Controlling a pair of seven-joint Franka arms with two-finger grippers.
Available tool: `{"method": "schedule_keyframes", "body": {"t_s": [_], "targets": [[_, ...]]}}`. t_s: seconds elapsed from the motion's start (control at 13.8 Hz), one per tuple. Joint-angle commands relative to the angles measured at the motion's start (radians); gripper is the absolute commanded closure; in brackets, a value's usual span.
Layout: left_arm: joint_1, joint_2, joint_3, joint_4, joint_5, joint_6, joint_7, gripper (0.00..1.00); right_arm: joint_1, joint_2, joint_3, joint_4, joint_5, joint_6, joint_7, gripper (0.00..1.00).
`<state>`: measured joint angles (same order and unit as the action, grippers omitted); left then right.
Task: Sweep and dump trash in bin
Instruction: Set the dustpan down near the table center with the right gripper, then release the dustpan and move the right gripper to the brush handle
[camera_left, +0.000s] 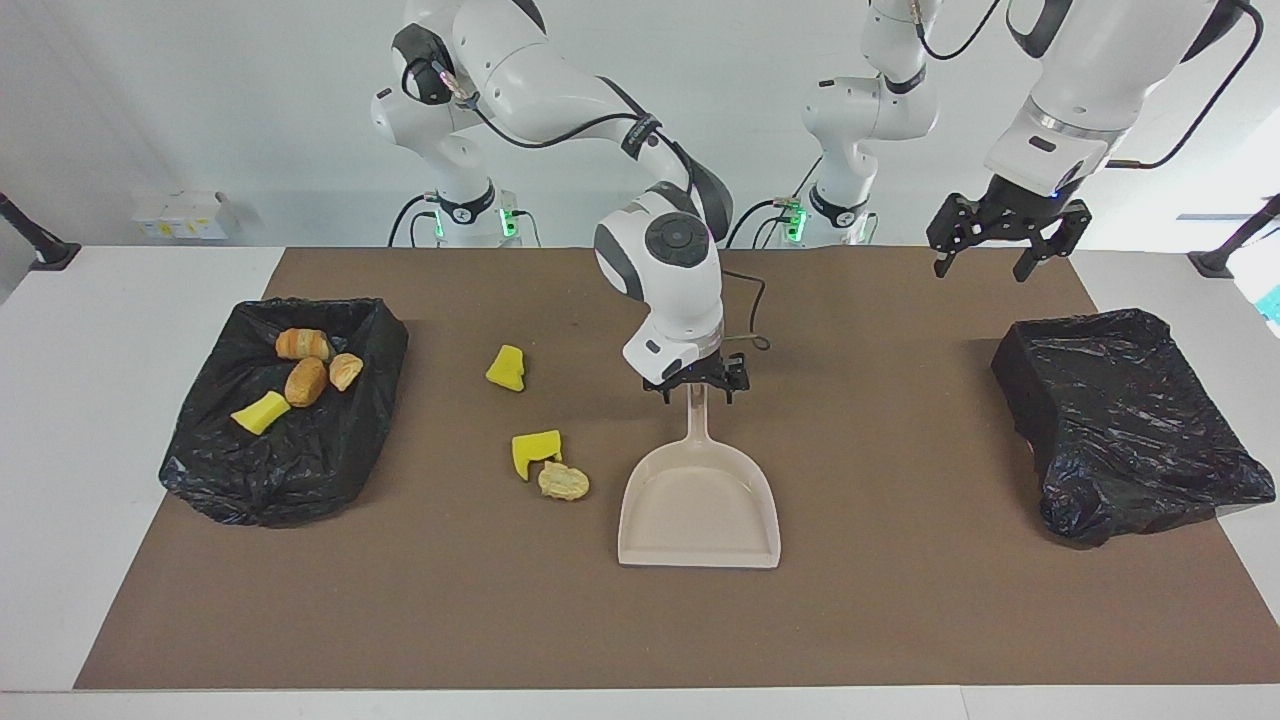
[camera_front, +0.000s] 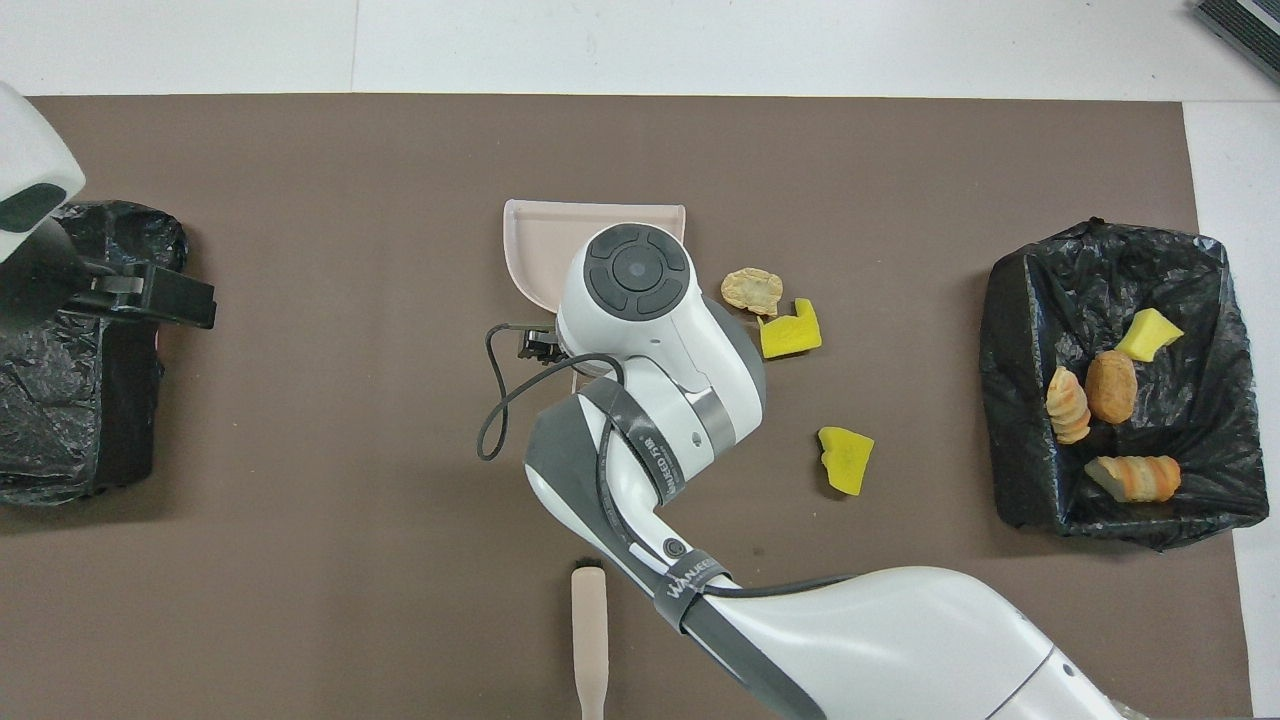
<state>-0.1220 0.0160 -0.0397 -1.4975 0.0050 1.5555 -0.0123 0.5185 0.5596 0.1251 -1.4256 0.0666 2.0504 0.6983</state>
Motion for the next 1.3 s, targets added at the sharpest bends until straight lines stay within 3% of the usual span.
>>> {"method": "schedule_keyframes", "body": {"t_s": [0.0, 0.58, 0.94, 1.23], "targets": [[0.002, -0.010, 0.000, 0.003, 0.010, -0.032, 0.011, 0.00, 0.006, -0.067, 0.005, -0.067, 0.005, -0.047, 0.001, 0.00], [0.004, -0.011, 0.001, 0.002, 0.010, -0.028, 0.005, 0.00, 0.073, -0.460, 0.007, -0.487, 0.027, -0.055, 0.105, 0.00], [0.011, -0.014, 0.001, 0.000, 0.010, -0.028, 0.003, 0.00, 0.173, -0.608, 0.007, -0.691, 0.038, -0.029, 0.216, 0.00], [0.010, -0.016, 0.001, 0.000, 0.010, -0.032, 0.003, 0.00, 0.236, -0.675, 0.008, -0.792, 0.165, 0.031, 0.217, 0.00]]}}
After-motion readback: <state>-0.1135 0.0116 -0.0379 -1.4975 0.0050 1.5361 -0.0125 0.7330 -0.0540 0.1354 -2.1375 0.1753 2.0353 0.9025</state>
